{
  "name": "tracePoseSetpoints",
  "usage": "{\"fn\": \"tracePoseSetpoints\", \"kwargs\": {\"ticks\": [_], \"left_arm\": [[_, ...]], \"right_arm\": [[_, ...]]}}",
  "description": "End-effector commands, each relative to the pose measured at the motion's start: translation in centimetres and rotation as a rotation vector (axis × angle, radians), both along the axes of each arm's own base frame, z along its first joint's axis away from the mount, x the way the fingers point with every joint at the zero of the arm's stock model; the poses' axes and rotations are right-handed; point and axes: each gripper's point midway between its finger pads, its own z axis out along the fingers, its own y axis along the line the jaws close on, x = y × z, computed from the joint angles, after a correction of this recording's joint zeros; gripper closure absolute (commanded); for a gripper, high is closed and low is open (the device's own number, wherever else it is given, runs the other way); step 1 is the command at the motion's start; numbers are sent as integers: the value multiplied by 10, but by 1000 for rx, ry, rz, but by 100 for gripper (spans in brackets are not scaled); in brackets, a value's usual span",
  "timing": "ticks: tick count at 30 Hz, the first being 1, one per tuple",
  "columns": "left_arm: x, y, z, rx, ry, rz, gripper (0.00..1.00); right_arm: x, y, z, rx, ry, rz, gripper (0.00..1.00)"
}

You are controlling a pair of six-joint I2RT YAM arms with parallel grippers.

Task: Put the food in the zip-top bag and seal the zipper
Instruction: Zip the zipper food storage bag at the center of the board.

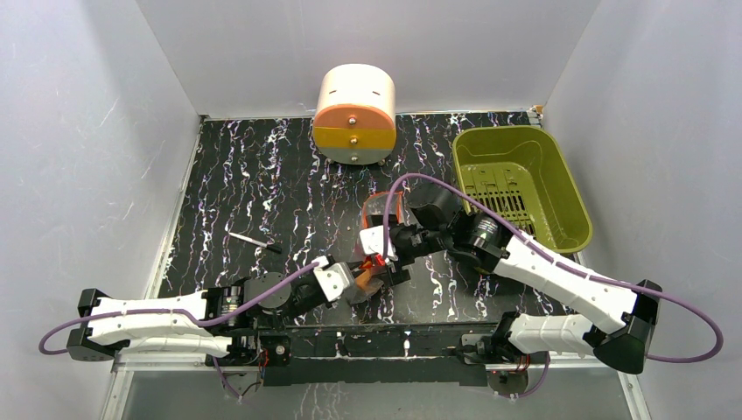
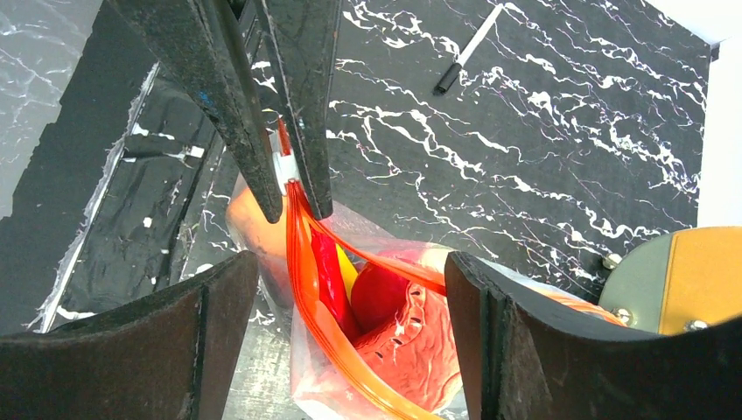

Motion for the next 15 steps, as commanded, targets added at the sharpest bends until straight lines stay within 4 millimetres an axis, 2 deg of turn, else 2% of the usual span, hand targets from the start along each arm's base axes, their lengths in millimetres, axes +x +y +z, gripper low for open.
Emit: {"fn": "tracePoseSetpoints", "kwargs": {"ticks": [1, 3, 5, 10, 12, 15], "left_arm": [[-1, 1, 18, -52, -5, -6, 100], [-2, 1, 19, -58, -4, -13, 100], [-3, 2, 19, -60, -5, -15, 100], [-4, 1, 22, -60, -13, -25, 100], [-5, 0, 23, -59, -12, -31, 100], [-5, 2, 23, -52, -10, -30, 100]], "right_arm": [[6, 6, 33, 94, -89, -7, 23], [5, 5, 41, 106, -102, 0, 24], [6, 5, 38, 86, -103, 6, 26], [6, 9, 13, 26, -77, 24, 51], [7, 11, 12, 21, -88, 29, 63], [9, 11, 13, 20, -108, 26, 74]]}}
